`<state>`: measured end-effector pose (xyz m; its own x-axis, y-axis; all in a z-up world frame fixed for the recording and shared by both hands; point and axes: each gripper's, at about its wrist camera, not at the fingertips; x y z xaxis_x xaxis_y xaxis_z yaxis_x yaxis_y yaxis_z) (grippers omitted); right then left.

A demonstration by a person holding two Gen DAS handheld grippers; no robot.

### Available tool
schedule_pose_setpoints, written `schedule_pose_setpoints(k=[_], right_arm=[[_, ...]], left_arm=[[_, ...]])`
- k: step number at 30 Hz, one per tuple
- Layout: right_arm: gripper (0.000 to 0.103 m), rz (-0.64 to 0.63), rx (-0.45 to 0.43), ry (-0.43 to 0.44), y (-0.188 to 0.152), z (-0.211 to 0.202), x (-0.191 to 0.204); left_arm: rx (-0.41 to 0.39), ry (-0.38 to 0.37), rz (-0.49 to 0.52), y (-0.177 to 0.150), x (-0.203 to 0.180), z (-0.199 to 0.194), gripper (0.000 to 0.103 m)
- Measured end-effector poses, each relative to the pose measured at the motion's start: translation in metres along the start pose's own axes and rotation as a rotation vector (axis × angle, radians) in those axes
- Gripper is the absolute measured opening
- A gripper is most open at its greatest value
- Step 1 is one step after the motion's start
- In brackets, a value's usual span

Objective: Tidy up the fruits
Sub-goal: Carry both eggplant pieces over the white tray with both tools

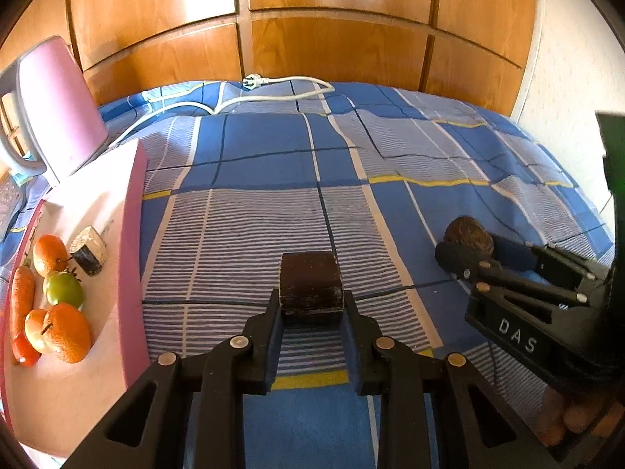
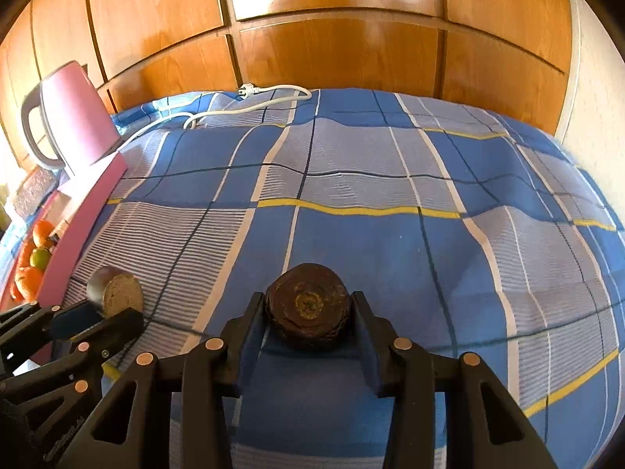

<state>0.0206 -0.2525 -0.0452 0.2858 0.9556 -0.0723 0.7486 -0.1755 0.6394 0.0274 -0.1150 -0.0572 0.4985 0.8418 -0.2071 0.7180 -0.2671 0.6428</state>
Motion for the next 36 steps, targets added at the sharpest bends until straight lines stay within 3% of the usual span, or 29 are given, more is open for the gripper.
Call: schedule_pose_setpoints(k=[18,36], right_arm=[[0.043,0.011,0.015,0.08,-0.001,-0.023,0.011],[0.043,-0.037,0.014,0.165,0.009,-0.037,0.045]], left_arm=[[-0.131,-0.011,-0.052,0.018,0.01,-0.059,0.027],[-0.17,0.04,-0.139,0.013,0.047,-0.082,0.027]])
Point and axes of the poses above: each gripper's, at about its wrist camera, not at the fingertips, and z roughly the way its jaws point, x to its left, y to its top, and after that the axes turned 14 degrees about -y, right-handed
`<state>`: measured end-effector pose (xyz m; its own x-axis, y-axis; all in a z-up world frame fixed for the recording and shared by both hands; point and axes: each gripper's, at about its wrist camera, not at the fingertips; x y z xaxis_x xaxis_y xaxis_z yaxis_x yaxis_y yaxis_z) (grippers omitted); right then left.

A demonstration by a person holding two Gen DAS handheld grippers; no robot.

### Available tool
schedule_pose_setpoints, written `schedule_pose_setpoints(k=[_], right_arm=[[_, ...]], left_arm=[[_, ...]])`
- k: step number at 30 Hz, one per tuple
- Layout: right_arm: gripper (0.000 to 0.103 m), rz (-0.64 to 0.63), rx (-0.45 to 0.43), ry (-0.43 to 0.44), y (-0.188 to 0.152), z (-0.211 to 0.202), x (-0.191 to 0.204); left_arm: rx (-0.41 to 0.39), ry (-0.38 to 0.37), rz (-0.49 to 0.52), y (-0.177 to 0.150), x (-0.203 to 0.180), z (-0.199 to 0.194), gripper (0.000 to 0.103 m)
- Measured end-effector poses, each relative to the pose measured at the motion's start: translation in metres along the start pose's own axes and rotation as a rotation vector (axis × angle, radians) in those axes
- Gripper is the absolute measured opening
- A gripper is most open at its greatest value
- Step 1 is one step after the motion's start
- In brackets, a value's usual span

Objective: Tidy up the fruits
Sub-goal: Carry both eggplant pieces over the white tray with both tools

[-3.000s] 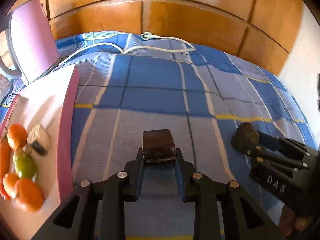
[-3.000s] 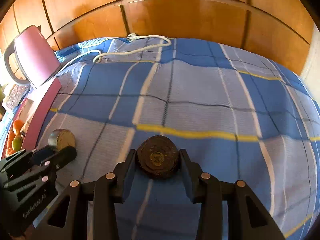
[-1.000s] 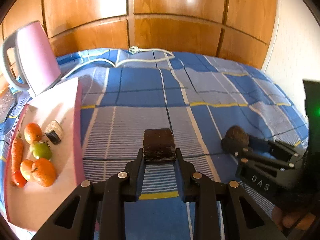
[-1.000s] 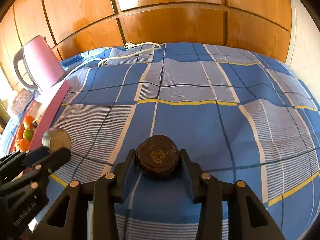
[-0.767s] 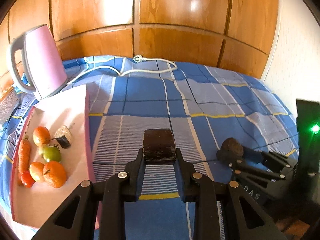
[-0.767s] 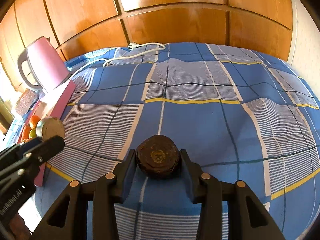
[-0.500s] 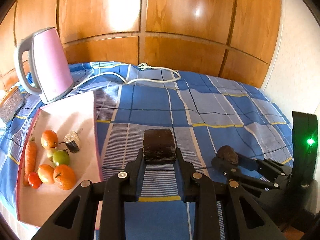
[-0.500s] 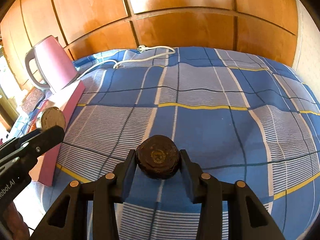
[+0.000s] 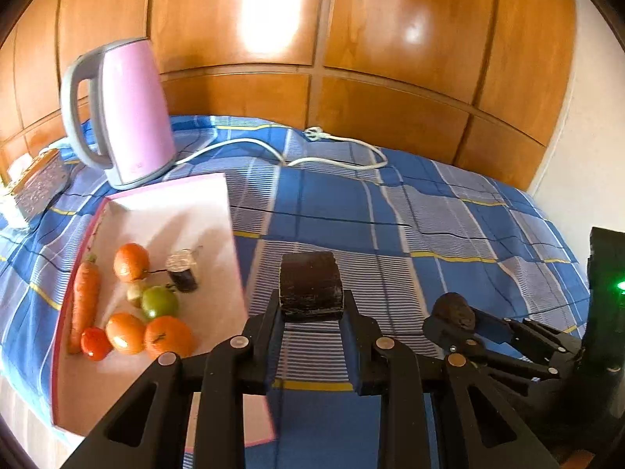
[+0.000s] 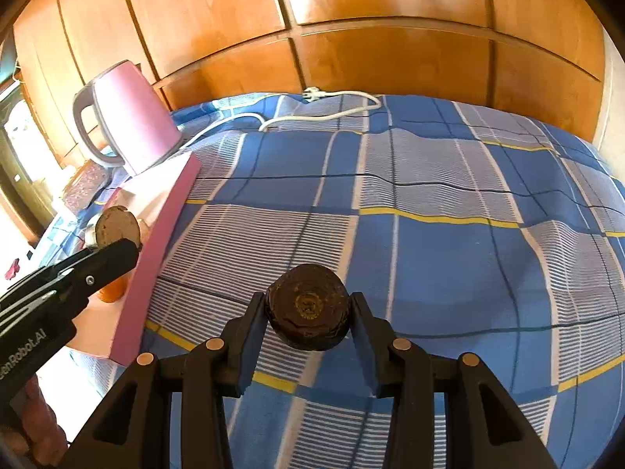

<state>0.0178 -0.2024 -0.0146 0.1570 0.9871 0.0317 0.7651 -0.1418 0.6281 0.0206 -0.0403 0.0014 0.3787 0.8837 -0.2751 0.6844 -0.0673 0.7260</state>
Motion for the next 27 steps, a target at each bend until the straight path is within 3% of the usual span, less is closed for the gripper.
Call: schedule_pose_setpoints(k=[27], right_arm=[[0.043,-0.233,-0.02,0.216,0.034,-0.008,0.111]], left_arm=[[-0.057,0.195,-0.267,-0.023,0.138,-0.059,0.027]])
Point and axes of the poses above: each gripper's, at about its wrist camera, not at the fingertips, and z roughly the way its jaws point, x to its left, y to its top, and after that the axes turned 14 degrees about -y, right-handed
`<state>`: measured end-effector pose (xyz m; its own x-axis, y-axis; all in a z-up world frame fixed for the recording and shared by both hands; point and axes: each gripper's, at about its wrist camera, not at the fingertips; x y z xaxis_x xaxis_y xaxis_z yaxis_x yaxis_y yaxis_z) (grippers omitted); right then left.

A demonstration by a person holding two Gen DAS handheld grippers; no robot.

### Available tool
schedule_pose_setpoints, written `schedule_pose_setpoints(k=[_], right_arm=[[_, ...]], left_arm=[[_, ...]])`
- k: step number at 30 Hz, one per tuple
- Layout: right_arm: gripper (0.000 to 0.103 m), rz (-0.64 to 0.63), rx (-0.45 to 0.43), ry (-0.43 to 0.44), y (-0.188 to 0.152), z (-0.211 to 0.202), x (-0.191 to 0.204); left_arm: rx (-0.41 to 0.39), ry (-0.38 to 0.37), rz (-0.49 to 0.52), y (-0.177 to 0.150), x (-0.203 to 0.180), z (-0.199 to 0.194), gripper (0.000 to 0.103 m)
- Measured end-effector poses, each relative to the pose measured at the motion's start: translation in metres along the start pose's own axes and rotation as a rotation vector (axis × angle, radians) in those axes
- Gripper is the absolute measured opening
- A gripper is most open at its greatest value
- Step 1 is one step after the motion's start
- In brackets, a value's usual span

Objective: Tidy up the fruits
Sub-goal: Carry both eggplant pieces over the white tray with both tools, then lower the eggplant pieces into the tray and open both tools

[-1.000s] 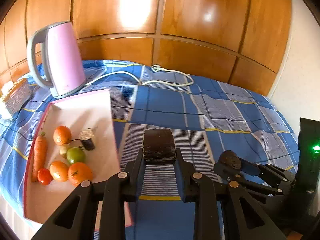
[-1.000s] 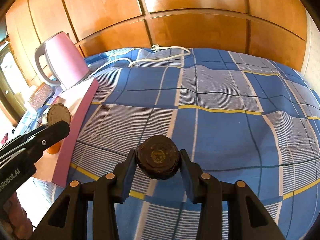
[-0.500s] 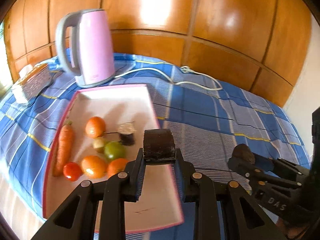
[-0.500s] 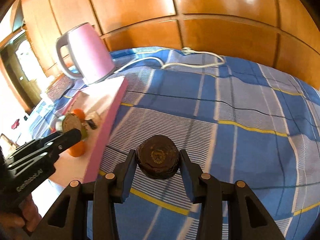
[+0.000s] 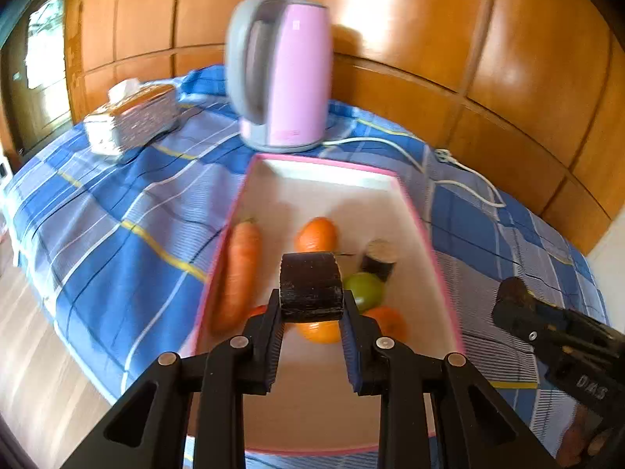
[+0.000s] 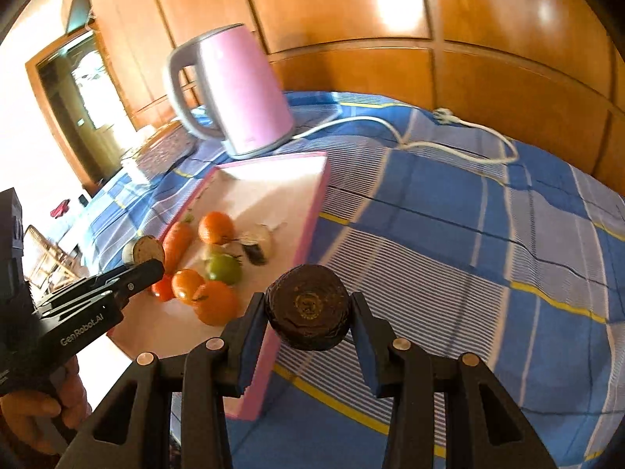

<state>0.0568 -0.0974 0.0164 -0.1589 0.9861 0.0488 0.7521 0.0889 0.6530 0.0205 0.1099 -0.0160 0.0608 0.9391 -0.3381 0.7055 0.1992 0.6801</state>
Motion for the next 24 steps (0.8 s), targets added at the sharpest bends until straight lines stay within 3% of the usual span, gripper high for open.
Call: schedule_pose_setpoints(k=[7,17,24], right_arm=[[0.043,-0.069,0.001,0.051,0.012,0.006,0.025],[0.043,-0.104,0.015,0.067,0.022,0.019,0.042],[0.043,-0.125,0.041,0.065,0.025,0.03,0.049]], left_arm=[[0.018,-0.004,-0.041,-0.011,0.016,-0.003,0.027],[0.076,-0.086,-0.013,-0.018,-0.005,0.011,0.027],[0.096,-0.084,-0.01,-0.02,-0.004,0.02,0.027]])
Point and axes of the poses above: each gripper's, at about its wrist camera, not at the fingertips, and z roughly the way its jaws point, x to its left, y to its top, and after that the axes turned 14 degrees about -y, right-handed
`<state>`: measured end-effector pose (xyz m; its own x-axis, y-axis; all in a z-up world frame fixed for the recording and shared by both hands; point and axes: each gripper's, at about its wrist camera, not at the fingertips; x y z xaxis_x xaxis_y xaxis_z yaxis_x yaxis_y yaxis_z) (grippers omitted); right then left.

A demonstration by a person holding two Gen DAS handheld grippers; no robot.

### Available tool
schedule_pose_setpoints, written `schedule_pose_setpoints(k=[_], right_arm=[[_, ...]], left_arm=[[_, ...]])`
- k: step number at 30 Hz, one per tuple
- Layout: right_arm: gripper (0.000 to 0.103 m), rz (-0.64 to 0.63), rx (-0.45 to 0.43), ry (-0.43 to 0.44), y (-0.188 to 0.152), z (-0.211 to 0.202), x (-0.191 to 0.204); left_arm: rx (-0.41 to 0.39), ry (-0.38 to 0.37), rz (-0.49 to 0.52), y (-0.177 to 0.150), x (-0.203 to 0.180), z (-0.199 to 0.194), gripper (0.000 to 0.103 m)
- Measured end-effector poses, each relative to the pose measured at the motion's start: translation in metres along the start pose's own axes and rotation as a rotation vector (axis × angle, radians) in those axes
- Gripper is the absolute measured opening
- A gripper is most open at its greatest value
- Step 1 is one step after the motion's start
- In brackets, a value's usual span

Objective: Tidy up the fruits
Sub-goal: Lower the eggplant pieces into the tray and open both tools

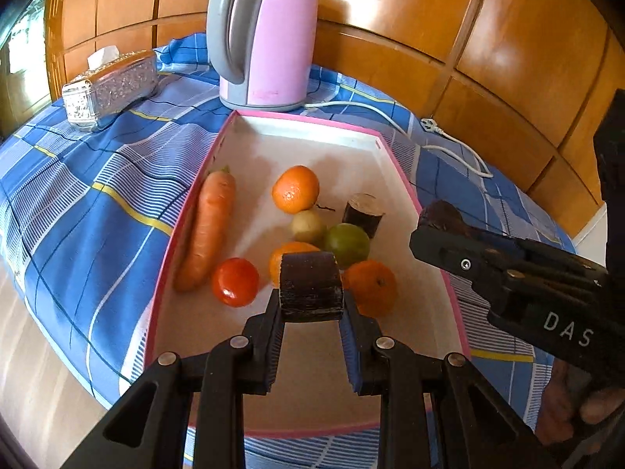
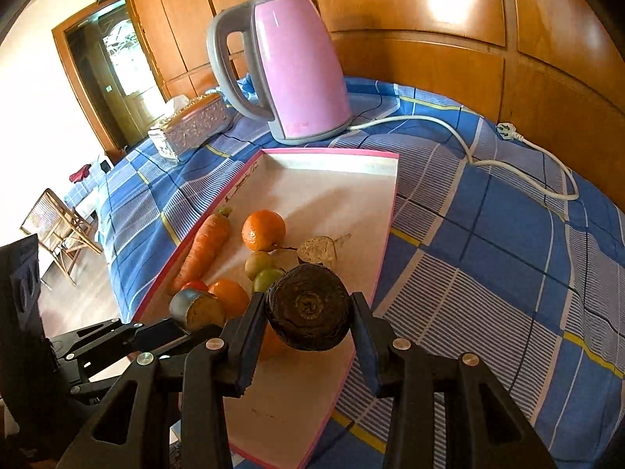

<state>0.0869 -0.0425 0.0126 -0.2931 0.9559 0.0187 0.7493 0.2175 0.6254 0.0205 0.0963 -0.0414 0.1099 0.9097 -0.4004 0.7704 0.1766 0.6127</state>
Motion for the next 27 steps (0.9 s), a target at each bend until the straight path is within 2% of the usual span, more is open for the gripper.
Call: schedule_pose_setpoints(k=[10,17,21,24,27], right_arm=[[0.046,-0.006,0.056,-0.024,0.007,0.033,0.003],[0.049,0.002,0.051,0.0,0.002,0.03,0.004],[0.049,0.024,0.033,0.009,-0.003,0.02,0.001],[0.049,0.025,0.029,0.02,-0.005,0.014,0.001],[0.044,0.002,0.035,0.019,-0.006,0.015,0.007]], left_arm=[[0.036,0.022,-0.014,0.007,0.009,0.024,0.027],[0.037,0.023,-0.025,0.007,0.014,0.027,0.028],[0.03,0.022,-0.033,0.005,0.015,0.022,0.037],[0.019,0.016,-0.038,0.004,0.015,0.016,0.038],[0.009,0.02,-0.035,0.002,0.014,0.009,0.037]])
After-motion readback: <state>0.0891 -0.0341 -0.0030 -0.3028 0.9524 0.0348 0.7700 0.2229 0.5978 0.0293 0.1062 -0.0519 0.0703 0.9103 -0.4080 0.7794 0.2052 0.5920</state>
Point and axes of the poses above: each gripper's, at about its wrist camera, not at the fingertips, and z roughly the way its jaws point, x to its left, y to its top, and after that the axes turned 14 degrees about -y, right-handed
